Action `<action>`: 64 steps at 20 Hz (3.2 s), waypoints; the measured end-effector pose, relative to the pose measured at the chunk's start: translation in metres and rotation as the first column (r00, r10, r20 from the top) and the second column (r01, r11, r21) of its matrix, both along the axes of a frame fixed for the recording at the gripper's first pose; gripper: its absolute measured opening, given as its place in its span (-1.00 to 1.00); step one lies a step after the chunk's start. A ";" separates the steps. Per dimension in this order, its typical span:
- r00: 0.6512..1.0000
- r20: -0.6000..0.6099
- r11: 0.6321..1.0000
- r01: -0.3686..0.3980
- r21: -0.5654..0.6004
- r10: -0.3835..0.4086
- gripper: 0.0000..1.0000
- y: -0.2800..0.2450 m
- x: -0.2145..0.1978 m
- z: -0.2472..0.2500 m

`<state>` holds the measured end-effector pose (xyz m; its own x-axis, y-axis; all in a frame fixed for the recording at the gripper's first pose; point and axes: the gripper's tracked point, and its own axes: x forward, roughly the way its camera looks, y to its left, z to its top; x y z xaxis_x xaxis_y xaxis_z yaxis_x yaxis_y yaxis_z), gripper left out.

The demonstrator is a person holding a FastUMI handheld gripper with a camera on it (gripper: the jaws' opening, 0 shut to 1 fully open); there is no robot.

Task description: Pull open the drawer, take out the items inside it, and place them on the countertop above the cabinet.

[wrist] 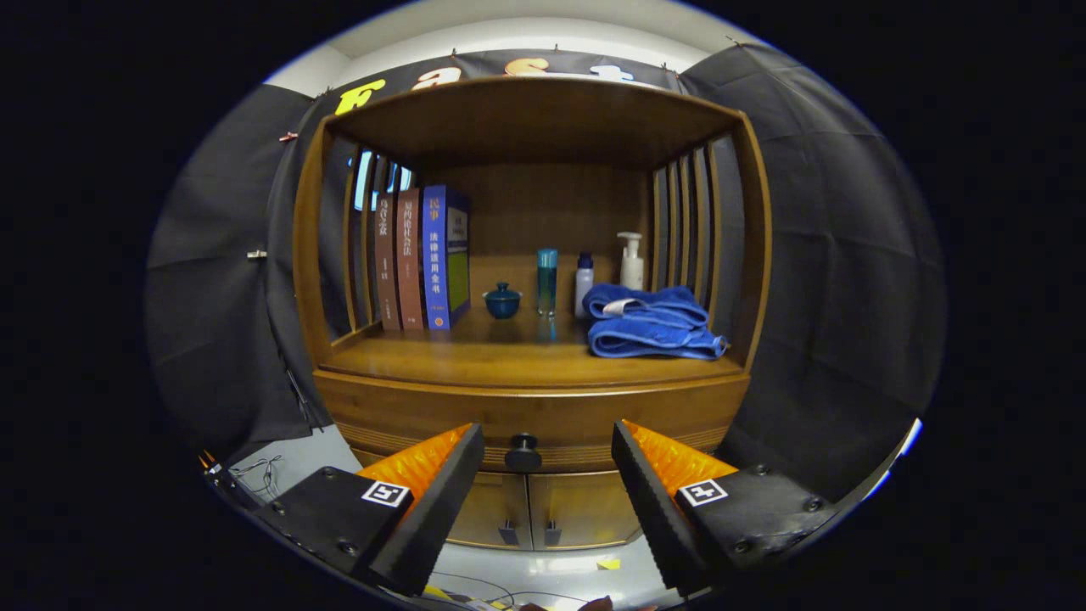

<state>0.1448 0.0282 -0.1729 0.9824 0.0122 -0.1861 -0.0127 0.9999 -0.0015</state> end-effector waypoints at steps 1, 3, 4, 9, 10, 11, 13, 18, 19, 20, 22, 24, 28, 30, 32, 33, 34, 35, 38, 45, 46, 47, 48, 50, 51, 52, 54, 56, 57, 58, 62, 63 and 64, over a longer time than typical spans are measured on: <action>1.000 -0.008 1.000 -0.010 0.005 0.010 0.99 0.005 0.008 -0.009; 1.000 -0.019 1.000 -0.021 0.003 0.021 0.99 0.012 0.025 -0.026; 0.999 -0.032 1.000 -0.021 -0.003 0.021 0.99 0.013 0.034 -0.033; 0.996 -0.087 0.999 -0.020 0.036 0.023 0.99 0.018 0.073 -0.072; 0.996 -0.087 0.999 -0.019 0.043 0.022 0.79 0.019 0.074 -0.071; 0.996 -0.090 0.999 -0.008 0.037 0.011 0.59 0.017 0.078 -0.074; 0.997 -0.071 0.999 -0.023 0.043 0.026 0.18 0.022 0.079 -0.068; 1.000 -0.012 1.000 0.000 -0.008 0.000 -0.89 0.029 0.082 -0.065; 1.000 0.004 1.000 0.008 -0.008 -0.008 -0.88 0.030 0.080 -0.060; 1.000 0.005 0.999 0.026 -0.027 -0.026 -0.87 0.027 0.080 -0.059; 0.999 0.010 0.998 0.042 -0.041 -0.042 -0.87 0.023 0.077 -0.060; 0.999 -0.024 0.999 0.039 -0.032 -0.040 -0.09 0.024 0.078 -0.071; 0.993 -0.116 0.999 0.027 0.041 -0.022 0.25 0.018 0.085 -0.100; 0.995 -0.105 0.998 0.012 0.060 -0.005 0.10 0.018 0.087 -0.104; 0.995 -0.101 0.999 0.006 0.041 -0.002 -0.18 0.018 0.083 -0.105; 0.995 -0.097 0.999 0.002 0.039 0.002 -0.32 0.018 0.086 -0.103; 0.995 -0.096 1.000 -0.004 0.027 0.007 -0.49 0.018 0.085 -0.104; 0.996 -0.091 1.000 -0.007 0.014 0.008 -0.49 0.017 0.082 -0.104; 0.996 -0.087 1.000 0.002 0.016 0.000 -0.48 0.016 0.060 -0.104; 0.996 -0.086 1.000 -0.003 0.018 0.005 -0.49 0.012 -0.029 -0.103; 0.997 -0.082 1.000 -0.002 0.015 0.003 -0.49 0.010 -0.040 -0.103; 0.997 -0.080 1.000 -0.001 0.014 0.002 -0.49 0.008 -0.049 -0.103; 0.996 -0.084 1.000 0.000 0.018 0.001 -0.49 0.007 -0.059 -0.104; 0.994 -0.108 1.000 -0.001 0.013 0.002 -0.49 0.006 -0.074 -0.111; 0.995 -0.100 1.000 -0.002 0.016 0.004 -0.49 0.007 -0.080 -0.108; 0.995 -0.103 1.000 -0.001 0.004 0.001 -0.49 0.008 -0.084 -0.110; 0.994 -0.107 1.000 0.001 0.013 0.000 -0.49 0.008 -0.086 -0.108; 0.993 -0.120 0.999 0.007 0.033 -0.003 -0.31 0.010 -0.089 -0.109; 0.996 -0.091 0.999 0.013 0.032 -0.010 -0.17 0.009 -0.092 -0.099; 0.999 -0.050 1.000 0.018 0.022 -0.017 -0.03 0.008 -0.096 -0.087; 0.999 -0.032 1.000 0.002 -0.023 -0.003 0.96 0.006 -0.104 -0.063; 0.999 -0.040 1.000 0.016 -0.024 -0.017 0.98 0.001 -0.106 -0.057; 0.998 -0.058 1.000 0.012 0.015 -0.011 0.99 0.001 -0.105 -0.049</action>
